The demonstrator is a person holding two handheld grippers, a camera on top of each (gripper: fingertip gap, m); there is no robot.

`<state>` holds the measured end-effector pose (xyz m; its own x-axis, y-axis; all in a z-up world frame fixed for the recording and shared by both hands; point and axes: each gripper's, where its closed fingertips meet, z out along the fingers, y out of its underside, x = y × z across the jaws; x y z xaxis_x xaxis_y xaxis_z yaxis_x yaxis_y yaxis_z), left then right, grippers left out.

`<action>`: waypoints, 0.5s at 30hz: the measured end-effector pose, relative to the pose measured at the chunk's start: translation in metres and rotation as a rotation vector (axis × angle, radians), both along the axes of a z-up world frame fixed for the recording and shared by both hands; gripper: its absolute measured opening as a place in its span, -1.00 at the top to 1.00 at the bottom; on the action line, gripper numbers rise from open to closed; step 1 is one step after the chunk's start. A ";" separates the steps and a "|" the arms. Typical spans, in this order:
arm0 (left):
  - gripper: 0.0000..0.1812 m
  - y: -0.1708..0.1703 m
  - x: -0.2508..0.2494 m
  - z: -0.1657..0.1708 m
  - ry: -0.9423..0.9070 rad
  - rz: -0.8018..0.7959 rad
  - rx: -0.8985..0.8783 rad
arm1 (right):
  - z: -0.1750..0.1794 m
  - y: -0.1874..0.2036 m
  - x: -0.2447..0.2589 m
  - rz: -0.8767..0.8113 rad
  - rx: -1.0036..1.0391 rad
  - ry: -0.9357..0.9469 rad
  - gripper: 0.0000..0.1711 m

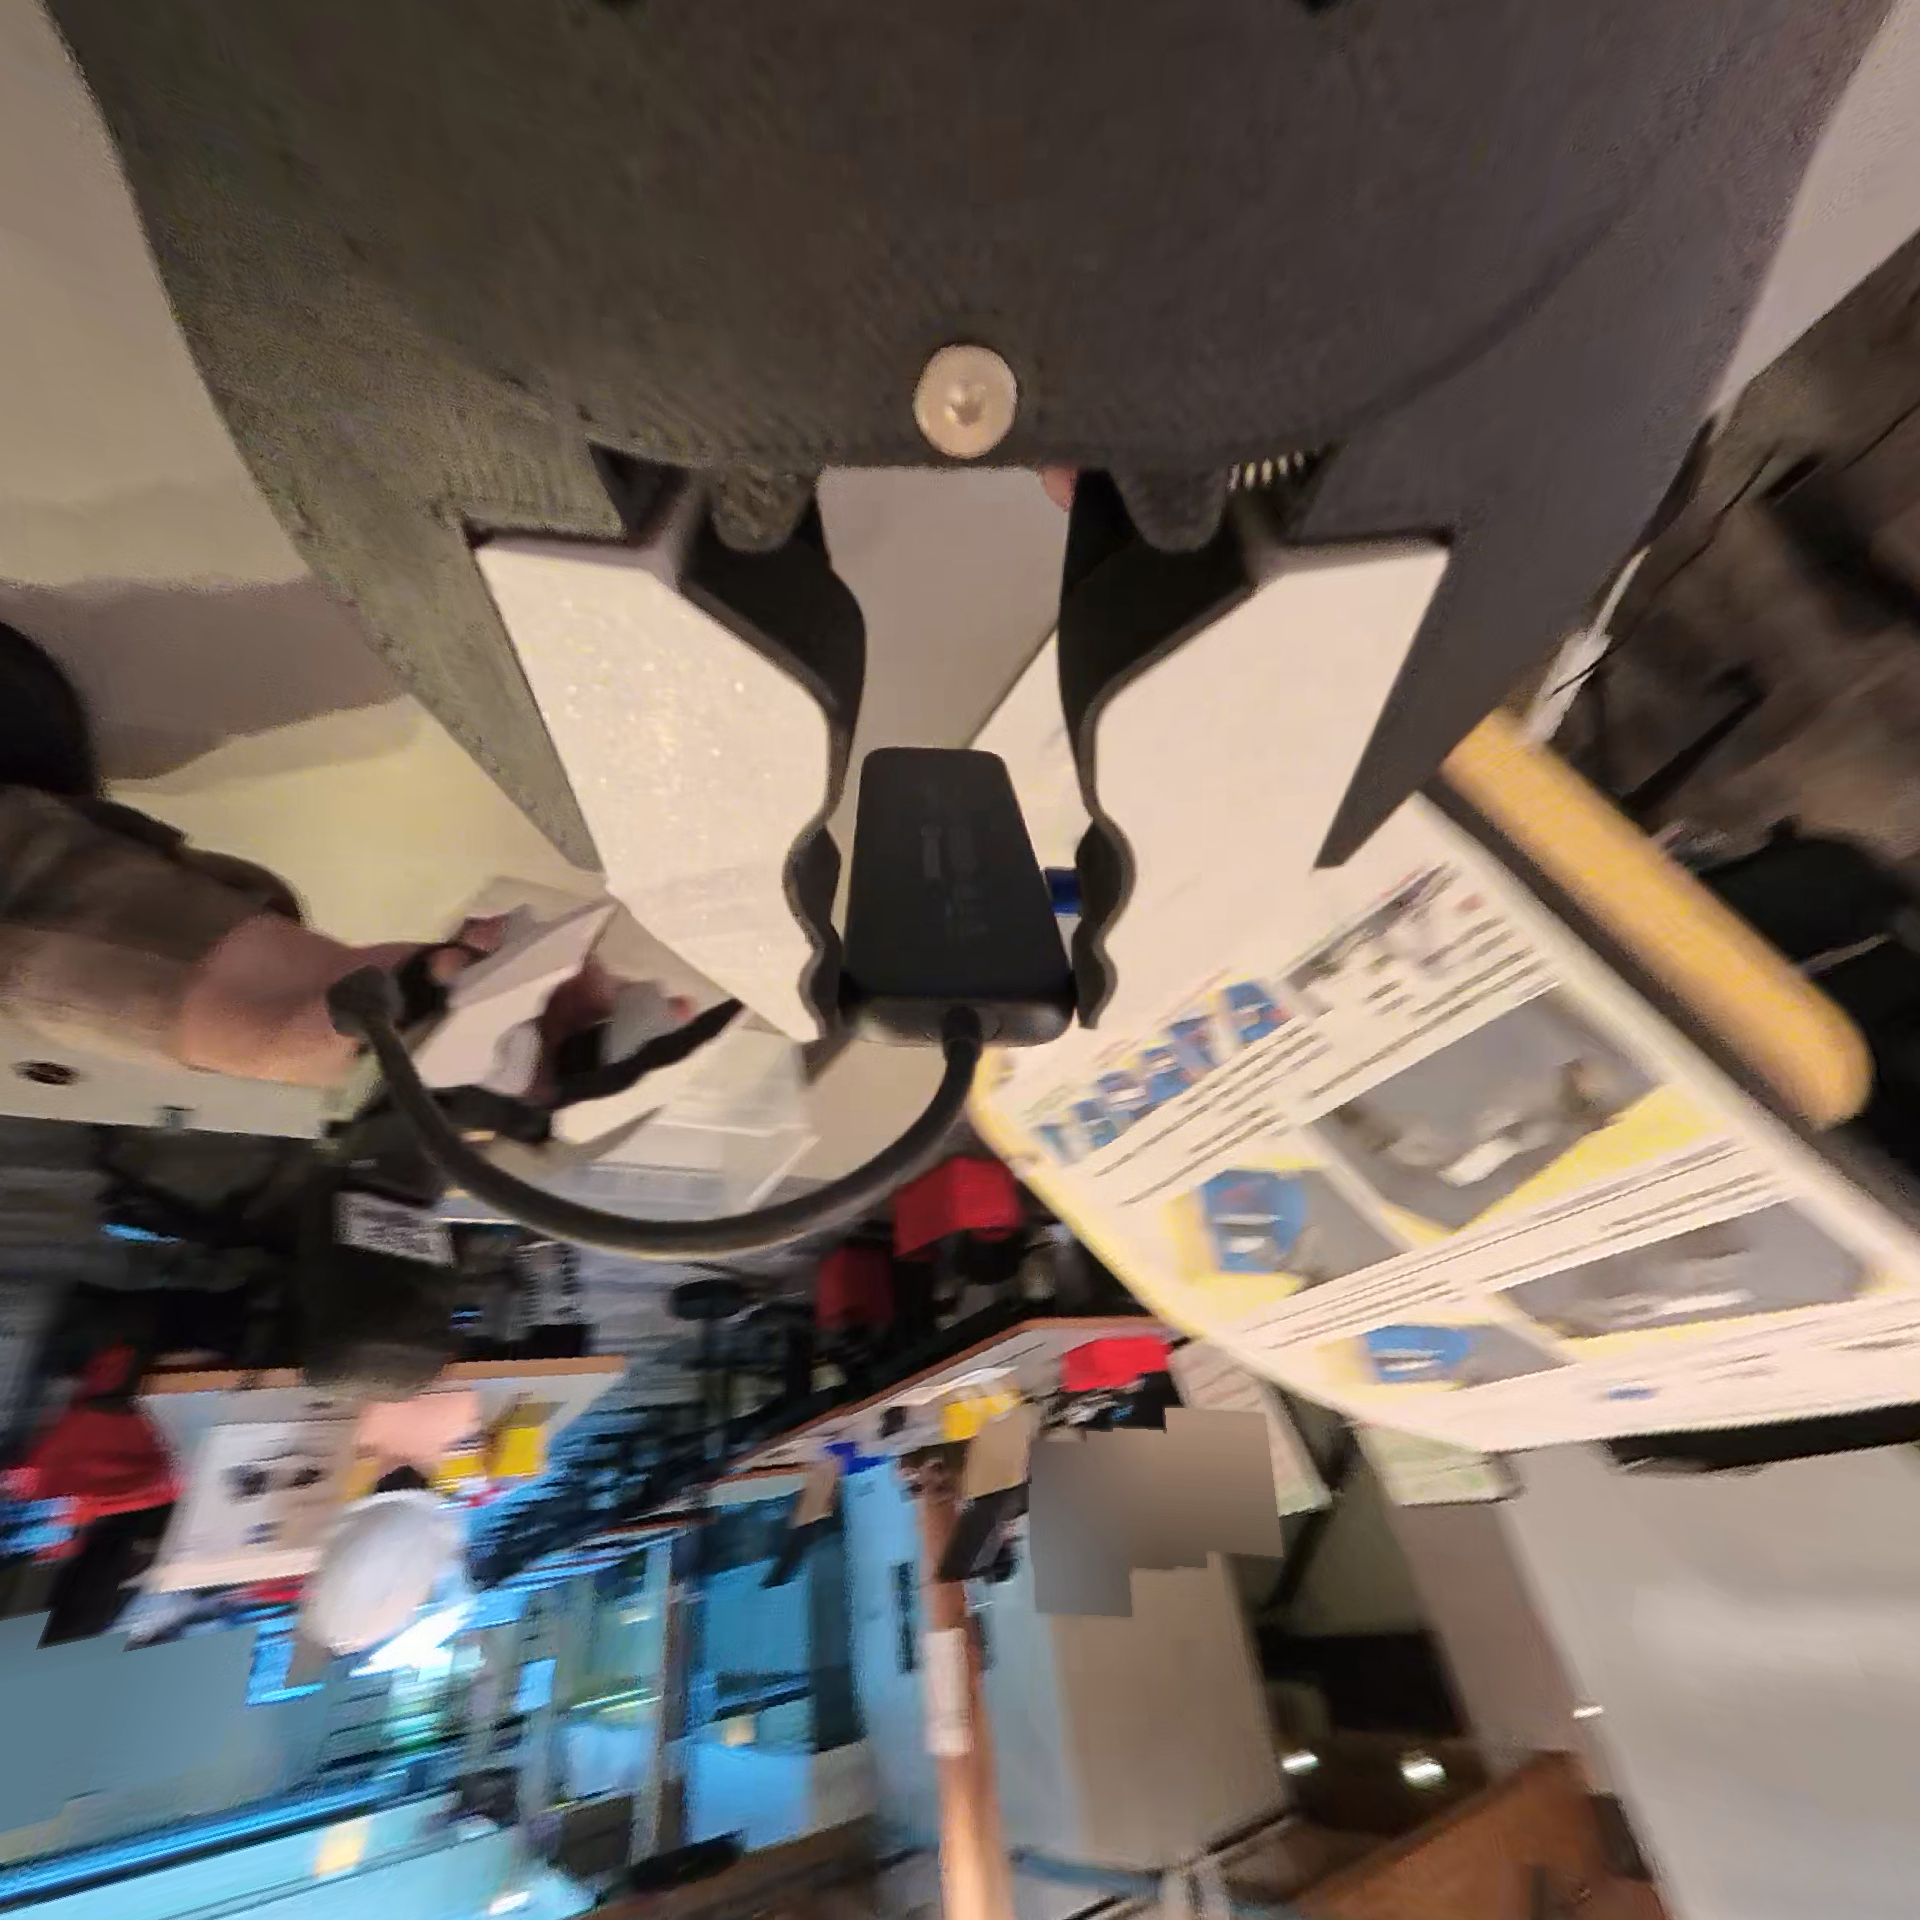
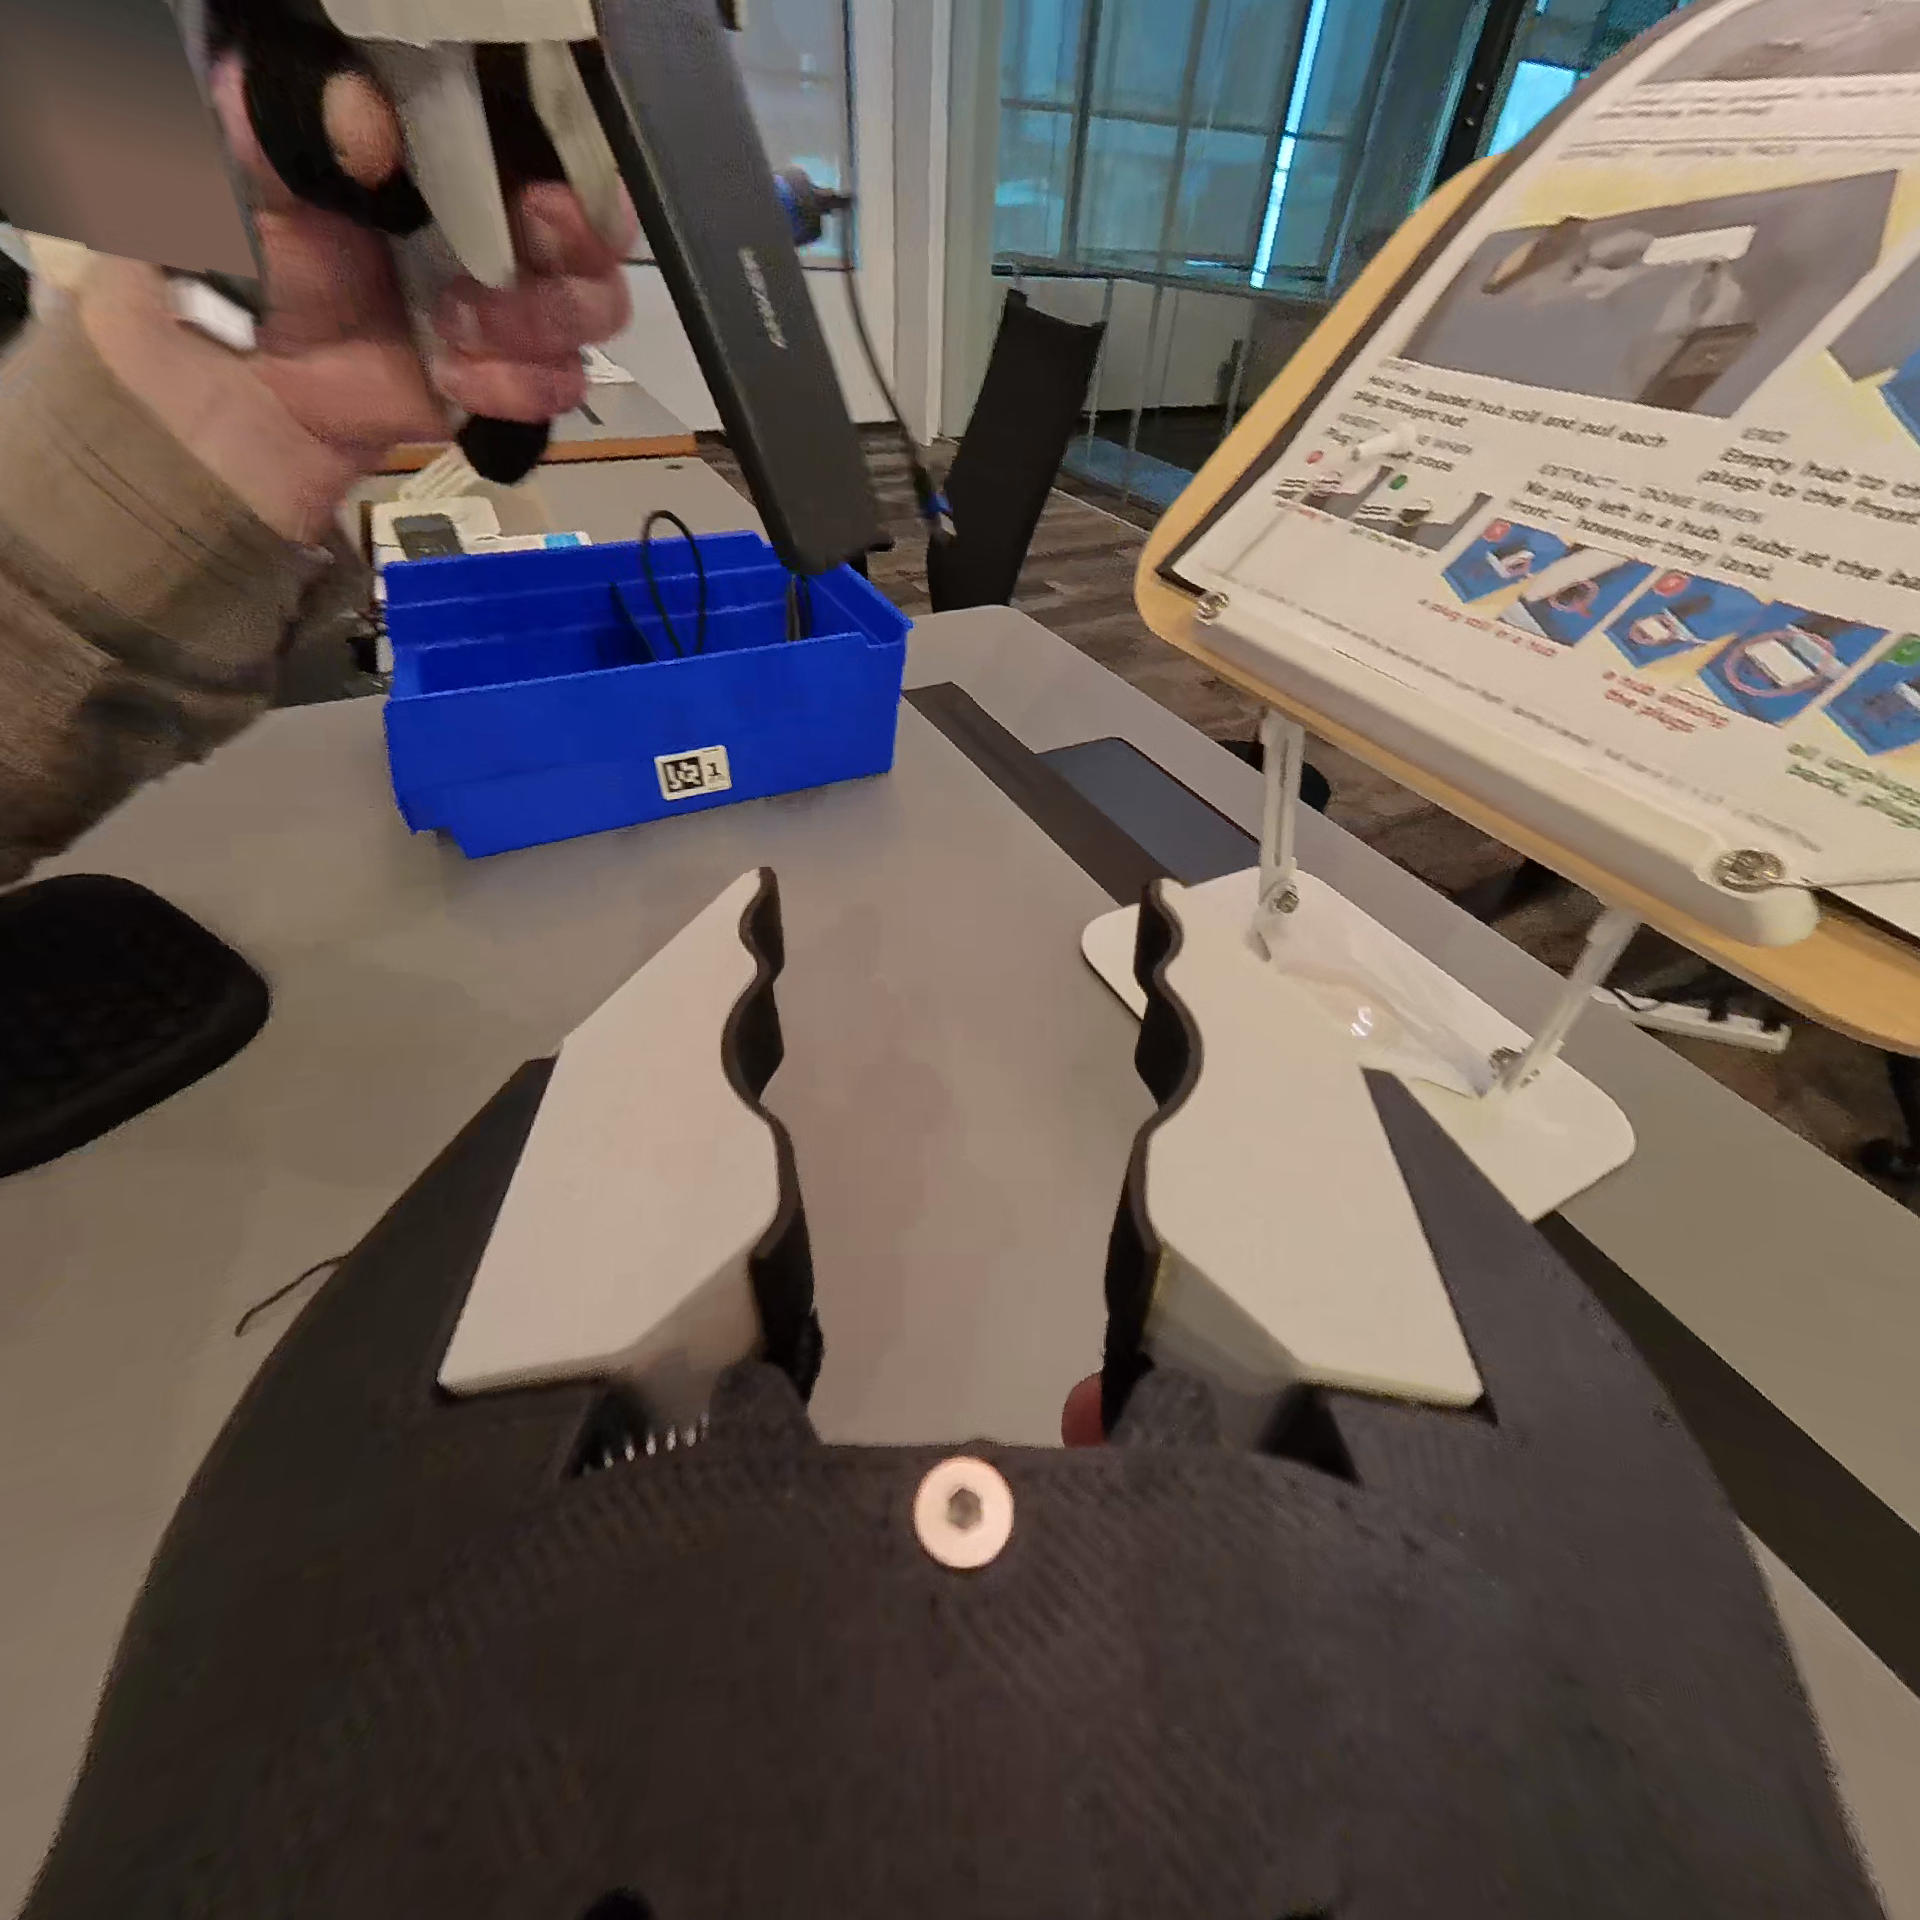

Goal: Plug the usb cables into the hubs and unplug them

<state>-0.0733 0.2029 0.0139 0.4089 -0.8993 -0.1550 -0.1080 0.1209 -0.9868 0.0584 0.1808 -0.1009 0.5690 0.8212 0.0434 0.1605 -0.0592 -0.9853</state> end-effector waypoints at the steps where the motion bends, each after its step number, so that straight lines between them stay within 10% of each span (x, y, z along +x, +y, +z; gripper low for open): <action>1: 0.52 -0.009 0.014 -0.003 0.002 -0.071 0.005 | 0.001 -0.003 -0.004 0.023 -0.001 0.015 0.22; 15: 0.53 -0.113 0.090 -0.056 -0.034 -0.780 0.099 | -0.009 -0.074 -0.048 0.581 -0.262 0.248 0.26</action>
<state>0.0163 0.0898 -0.0424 -0.3286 -0.9114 -0.2478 0.0743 0.2366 -0.9688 0.0107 0.1069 -0.1099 -0.0002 0.9619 -0.2733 0.0095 -0.2733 -0.9619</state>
